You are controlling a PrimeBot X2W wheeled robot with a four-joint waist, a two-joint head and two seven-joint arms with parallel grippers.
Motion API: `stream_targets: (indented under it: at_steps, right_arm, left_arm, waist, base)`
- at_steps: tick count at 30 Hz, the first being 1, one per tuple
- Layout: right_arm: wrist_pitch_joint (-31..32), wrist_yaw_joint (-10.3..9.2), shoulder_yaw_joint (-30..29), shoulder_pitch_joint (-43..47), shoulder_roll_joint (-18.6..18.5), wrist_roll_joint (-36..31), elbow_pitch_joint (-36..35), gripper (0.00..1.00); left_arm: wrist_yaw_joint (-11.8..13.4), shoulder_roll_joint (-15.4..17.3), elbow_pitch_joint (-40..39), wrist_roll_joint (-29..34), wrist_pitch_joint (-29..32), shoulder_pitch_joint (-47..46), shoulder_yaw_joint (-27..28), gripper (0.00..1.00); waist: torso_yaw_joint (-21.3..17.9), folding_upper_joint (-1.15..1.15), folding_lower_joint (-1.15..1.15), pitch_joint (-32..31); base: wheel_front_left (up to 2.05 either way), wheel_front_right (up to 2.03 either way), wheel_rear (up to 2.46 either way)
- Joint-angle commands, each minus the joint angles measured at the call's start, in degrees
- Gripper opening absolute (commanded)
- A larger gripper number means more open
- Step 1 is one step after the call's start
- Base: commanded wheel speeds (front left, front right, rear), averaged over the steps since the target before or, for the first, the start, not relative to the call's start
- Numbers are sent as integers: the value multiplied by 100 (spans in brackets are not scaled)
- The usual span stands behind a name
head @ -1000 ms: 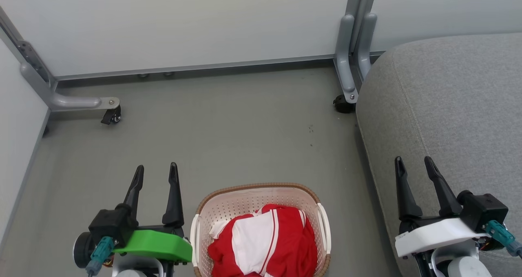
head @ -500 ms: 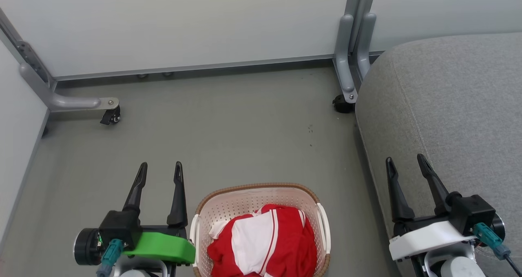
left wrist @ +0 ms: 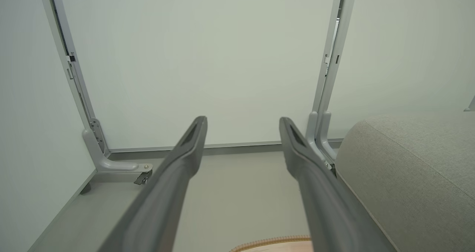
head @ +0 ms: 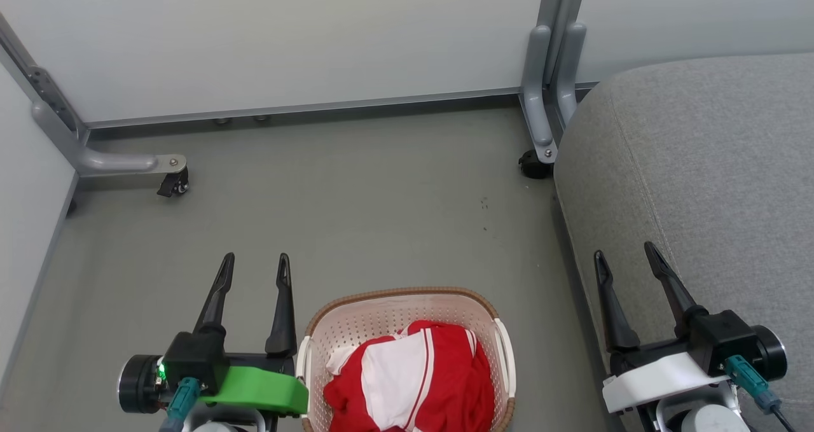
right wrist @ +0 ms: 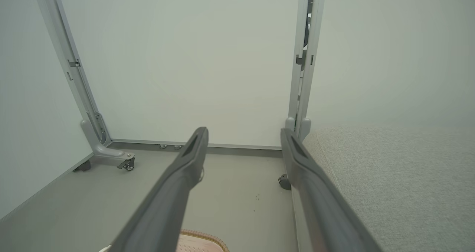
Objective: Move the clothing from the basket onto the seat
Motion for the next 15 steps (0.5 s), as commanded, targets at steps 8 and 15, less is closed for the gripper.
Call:
stream_targets:
  at_steps: [8,15]
  right_arm:
    - [-24,1,-24,32,-10,20,25,100]
    - [-24,1,17,26,-10,52,46,100]
  left_arm:
    - [-33,2,53,-39,-17,65,53,100]
    - [-35,3,67,-66,-17,93,65,100]
  waist:
    - [40,0,0,-43]
    - [63,0,0,-76]
  base:
    - [0,0,0]
    - [0,0,0]
